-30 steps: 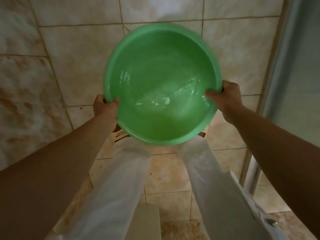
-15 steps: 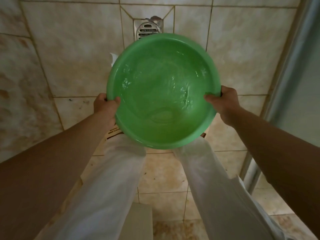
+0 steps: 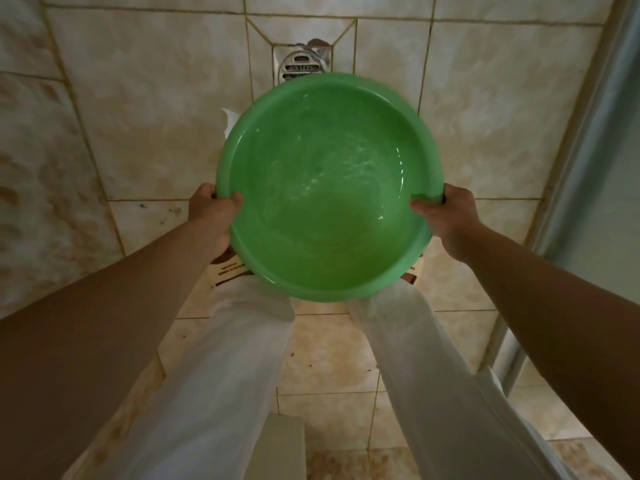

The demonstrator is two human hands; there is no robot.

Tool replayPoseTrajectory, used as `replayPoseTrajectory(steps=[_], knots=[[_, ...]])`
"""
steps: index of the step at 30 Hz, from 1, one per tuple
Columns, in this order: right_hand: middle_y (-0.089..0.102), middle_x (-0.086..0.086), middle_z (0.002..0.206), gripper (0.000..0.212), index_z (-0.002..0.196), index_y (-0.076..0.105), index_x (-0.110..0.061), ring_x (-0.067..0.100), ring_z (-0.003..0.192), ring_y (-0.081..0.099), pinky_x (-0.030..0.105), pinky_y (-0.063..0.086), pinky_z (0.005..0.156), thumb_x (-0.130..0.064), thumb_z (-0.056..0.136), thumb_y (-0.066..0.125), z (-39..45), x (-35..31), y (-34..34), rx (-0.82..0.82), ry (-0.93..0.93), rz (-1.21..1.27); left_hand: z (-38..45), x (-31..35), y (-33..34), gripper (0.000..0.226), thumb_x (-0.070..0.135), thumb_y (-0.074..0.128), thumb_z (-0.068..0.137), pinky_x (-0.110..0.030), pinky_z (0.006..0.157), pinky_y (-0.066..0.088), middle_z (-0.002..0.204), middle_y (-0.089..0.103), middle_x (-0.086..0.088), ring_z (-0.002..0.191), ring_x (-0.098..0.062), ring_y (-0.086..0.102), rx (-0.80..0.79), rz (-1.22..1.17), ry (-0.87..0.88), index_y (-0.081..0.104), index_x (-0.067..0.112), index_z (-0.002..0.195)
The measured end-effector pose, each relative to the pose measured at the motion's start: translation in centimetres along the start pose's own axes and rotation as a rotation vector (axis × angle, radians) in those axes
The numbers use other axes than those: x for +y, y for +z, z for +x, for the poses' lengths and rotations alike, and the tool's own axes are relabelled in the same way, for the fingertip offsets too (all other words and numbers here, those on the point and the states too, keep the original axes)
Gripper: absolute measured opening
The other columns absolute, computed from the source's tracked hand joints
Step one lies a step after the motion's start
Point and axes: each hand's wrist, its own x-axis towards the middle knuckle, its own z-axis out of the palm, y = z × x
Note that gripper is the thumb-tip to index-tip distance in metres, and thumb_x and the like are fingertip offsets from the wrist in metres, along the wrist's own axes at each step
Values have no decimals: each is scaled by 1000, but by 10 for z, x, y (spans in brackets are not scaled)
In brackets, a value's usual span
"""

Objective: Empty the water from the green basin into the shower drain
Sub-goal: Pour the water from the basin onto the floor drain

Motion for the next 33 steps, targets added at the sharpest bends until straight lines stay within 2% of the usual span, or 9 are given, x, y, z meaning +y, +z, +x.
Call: replayPoseTrajectory(steps=[2, 6, 12, 17, 20, 23, 25, 30, 33], knots=[[72, 10, 105, 33, 112, 68, -10, 30, 95, 68, 47, 56, 90, -14, 79, 74, -2, -3, -1, -10, 15, 5, 1, 5, -1, 22, 9, 65, 90, -42, 82, 56, 100, 63, -3, 93, -23, 64, -7, 2, -10, 55, 14, 109], [71, 12, 107, 34, 112, 67, -8, 32, 97, 68, 49, 55, 91, -8, 79, 72, -8, -11, -1, -29, 18, 27, 1, 13, -5, 22, 10, 66, 89, -38, 69, 55, 98, 62, -3, 90, -22, 64, -8, 7, -11, 55, 14, 107], [71, 14, 109, 36, 114, 67, -7, 34, 98, 68, 50, 55, 90, -2, 78, 71, -14, -22, -3, -33, 57, 83, 1, 17, -8, 22, 11, 67, 89, -44, 87, 55, 110, 63, -7, 96, -26, 64, -7, 41, -23, 56, 13, 107], [70, 17, 109, 36, 113, 66, -5, 37, 98, 67, 53, 55, 87, -1, 78, 71, -16, -28, -5, -36, 67, 85, -3, 20, -7, 32, 12, 67, 89, -45, 89, 54, 113, 63, -8, 100, -27, 64, -16, 67, -39, 56, 10, 119], [71, 16, 107, 35, 112, 66, -6, 36, 95, 68, 54, 56, 85, -1, 78, 71, -17, -27, -7, -43, 79, 93, -4, 15, -7, 29, 11, 66, 90, -45, 88, 55, 111, 63, -9, 98, -28, 64, -13, 63, -59, 56, 10, 117], [70, 16, 108, 36, 113, 66, -5, 37, 96, 67, 55, 55, 86, -1, 78, 71, -19, -25, -10, -49, 94, 92, -6, 11, -5, 21, 10, 64, 91, -39, 78, 55, 107, 63, -8, 89, -24, 64, -17, 46, -66, 55, 12, 110], [70, 16, 107, 35, 112, 66, -5, 37, 96, 67, 55, 55, 86, -1, 78, 72, -20, -23, -12, -46, 98, 95, -8, 8, -4, 24, 10, 64, 91, -37, 75, 55, 107, 63, -8, 89, -23, 64, -23, 40, -70, 56, 11, 113], [70, 16, 105, 33, 112, 65, -4, 37, 96, 67, 55, 55, 87, 1, 79, 70, -21, -25, -18, -67, 108, 93, -11, 6, -1, 19, 11, 64, 91, -44, 88, 55, 110, 63, -9, 96, -26, 65, -38, 38, -92, 55, 13, 108], [69, 15, 107, 36, 115, 64, -4, 36, 96, 67, 53, 55, 87, 1, 80, 70, -21, -28, -18, -70, 119, 89, -12, 5, -1, 19, 11, 64, 92, -45, 90, 55, 112, 63, -9, 98, -27, 64, -47, 34, -98, 55, 13, 108]])
